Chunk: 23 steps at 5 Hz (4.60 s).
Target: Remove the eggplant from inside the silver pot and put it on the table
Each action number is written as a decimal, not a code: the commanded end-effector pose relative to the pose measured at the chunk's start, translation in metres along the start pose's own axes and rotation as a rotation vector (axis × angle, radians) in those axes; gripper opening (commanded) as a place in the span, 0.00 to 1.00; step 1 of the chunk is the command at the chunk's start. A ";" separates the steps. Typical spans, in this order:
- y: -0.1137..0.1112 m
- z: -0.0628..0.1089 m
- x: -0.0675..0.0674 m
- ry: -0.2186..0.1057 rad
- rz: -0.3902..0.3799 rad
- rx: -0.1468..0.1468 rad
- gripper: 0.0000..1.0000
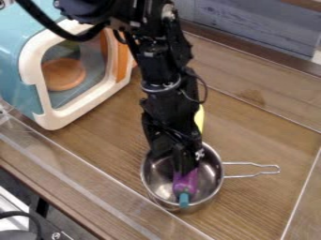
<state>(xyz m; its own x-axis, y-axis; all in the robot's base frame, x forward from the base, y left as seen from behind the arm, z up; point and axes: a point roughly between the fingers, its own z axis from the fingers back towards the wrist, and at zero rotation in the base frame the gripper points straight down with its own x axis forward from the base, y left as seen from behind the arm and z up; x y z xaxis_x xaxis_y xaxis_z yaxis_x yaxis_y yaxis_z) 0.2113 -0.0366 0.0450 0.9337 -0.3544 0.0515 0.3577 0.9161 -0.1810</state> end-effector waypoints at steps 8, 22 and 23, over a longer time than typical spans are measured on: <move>-0.001 -0.013 -0.002 0.046 -0.116 -0.011 0.00; 0.003 0.027 0.044 0.076 -0.021 0.014 0.00; 0.005 0.037 0.047 0.073 -0.007 0.014 0.00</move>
<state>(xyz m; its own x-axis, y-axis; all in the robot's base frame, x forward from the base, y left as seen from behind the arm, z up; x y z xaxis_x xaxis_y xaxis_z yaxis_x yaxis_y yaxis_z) 0.2482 -0.0428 0.0706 0.9239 -0.3764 -0.0693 0.3591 0.9151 -0.1835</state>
